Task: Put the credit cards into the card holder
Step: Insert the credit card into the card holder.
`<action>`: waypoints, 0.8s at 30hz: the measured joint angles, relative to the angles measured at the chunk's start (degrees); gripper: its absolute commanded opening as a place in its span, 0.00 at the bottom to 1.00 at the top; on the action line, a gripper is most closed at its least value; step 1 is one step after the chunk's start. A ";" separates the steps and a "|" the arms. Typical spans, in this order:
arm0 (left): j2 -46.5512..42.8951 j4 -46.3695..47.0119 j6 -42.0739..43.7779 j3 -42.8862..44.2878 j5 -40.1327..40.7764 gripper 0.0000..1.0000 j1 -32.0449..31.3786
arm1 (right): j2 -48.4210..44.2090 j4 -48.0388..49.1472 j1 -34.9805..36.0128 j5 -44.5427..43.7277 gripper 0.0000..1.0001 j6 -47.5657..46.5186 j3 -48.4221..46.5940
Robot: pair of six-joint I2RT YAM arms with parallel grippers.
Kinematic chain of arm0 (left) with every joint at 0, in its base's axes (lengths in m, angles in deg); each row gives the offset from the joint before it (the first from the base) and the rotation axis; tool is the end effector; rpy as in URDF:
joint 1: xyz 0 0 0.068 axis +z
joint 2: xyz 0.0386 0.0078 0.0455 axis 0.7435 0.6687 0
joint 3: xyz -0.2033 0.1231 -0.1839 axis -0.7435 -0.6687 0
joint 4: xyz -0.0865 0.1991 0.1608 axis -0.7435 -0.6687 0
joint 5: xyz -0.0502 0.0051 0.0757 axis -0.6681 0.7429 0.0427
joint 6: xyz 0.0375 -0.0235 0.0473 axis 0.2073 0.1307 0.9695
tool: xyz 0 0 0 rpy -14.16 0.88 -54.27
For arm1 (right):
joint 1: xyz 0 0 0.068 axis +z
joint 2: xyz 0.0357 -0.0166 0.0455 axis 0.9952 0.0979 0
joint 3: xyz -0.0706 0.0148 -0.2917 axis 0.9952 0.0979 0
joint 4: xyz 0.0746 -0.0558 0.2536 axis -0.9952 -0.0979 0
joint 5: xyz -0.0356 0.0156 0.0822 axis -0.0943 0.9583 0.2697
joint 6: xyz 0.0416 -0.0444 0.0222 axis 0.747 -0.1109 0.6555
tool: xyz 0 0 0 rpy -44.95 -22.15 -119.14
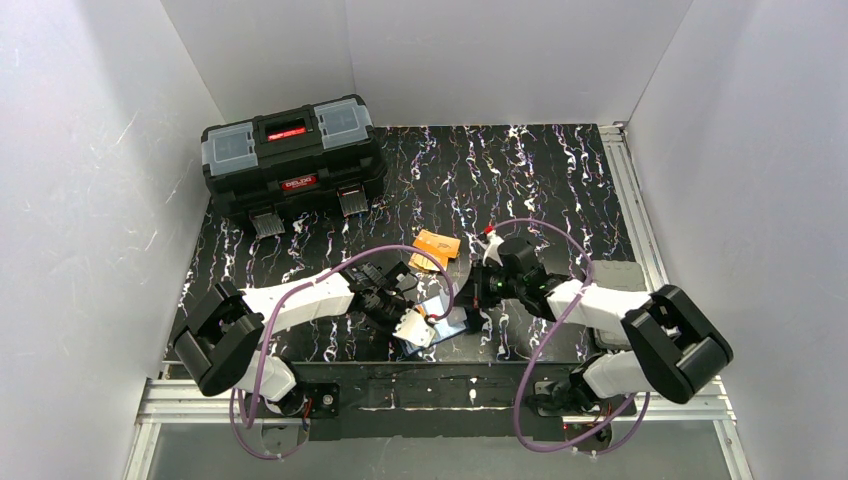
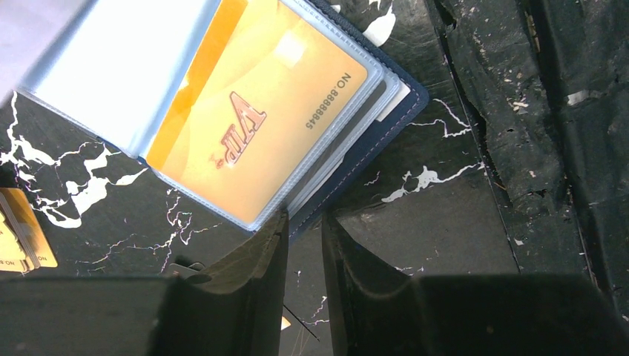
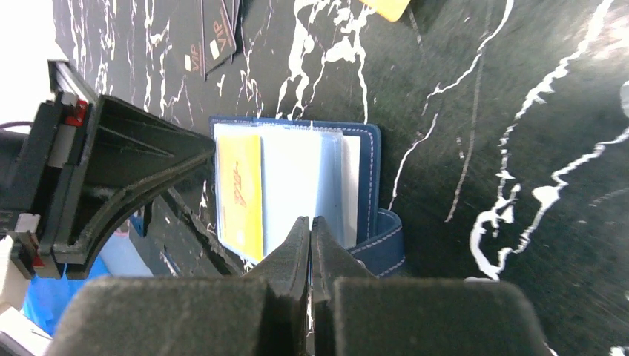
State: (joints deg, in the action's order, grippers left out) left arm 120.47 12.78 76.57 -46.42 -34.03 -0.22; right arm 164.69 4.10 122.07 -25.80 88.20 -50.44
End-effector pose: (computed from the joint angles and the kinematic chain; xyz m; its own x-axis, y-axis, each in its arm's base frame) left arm 0.1616 -0.2072 0.1814 0.5371 0.7251 -0.4311 0.8435 -0.4659 0.2673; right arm 0.2005 0.1781 0.1683 -0.8548 0.0535 -0.5161 -0.3577 0.6598 0.6608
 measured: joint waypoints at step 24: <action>0.02 -0.63 0.35 0.00 0.00 0.21 -0.35 | -4.31 -3.69 -2.49 -3.78 0.01 -4.35 0.72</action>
State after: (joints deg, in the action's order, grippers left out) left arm 120.50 12.14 76.92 -46.42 -34.03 -0.57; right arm 160.38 0.41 119.58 -29.58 83.85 -49.72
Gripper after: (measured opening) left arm 0.212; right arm 0.024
